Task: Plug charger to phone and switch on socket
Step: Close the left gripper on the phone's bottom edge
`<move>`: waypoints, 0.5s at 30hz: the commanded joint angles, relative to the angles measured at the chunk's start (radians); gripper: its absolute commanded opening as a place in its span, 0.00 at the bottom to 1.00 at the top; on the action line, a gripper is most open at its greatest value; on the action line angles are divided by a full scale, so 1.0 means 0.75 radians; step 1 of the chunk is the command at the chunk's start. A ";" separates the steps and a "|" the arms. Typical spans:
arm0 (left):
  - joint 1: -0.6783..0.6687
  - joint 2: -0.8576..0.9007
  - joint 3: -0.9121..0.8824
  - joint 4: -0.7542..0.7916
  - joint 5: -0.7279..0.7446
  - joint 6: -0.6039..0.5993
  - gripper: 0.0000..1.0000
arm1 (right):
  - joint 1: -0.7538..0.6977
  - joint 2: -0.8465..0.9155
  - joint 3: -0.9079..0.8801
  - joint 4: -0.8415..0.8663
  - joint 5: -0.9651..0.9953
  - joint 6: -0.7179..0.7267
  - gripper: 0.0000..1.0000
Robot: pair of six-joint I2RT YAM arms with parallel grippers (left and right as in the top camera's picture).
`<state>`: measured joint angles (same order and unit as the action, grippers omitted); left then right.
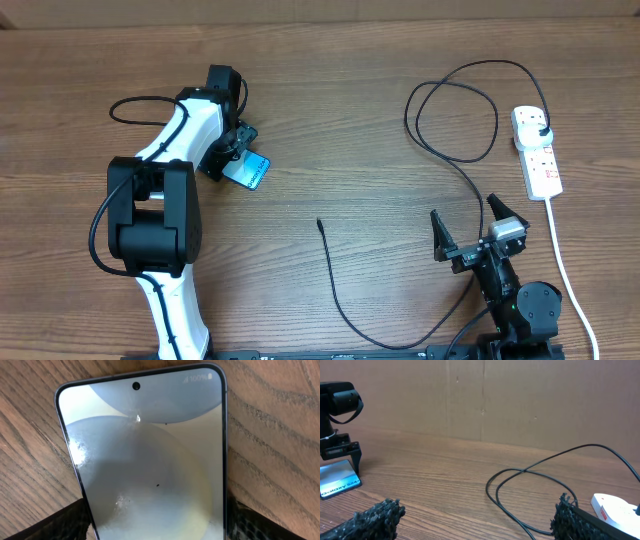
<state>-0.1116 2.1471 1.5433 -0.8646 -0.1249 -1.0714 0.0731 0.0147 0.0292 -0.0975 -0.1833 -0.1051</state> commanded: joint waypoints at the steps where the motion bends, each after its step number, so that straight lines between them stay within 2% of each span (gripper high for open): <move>1: -0.012 0.054 -0.036 0.008 0.014 -0.024 0.86 | 0.008 -0.016 -0.014 0.008 0.004 0.009 1.00; 4: -0.012 0.054 -0.036 0.008 0.014 -0.024 0.82 | 0.008 -0.016 -0.014 0.008 0.004 0.009 1.00; 15: -0.012 0.054 -0.036 0.008 0.014 -0.024 0.81 | 0.008 -0.016 -0.014 0.008 0.004 0.009 1.00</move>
<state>-0.1116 2.1471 1.5433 -0.8646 -0.1249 -1.0721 0.0731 0.0147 0.0292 -0.0975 -0.1833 -0.1047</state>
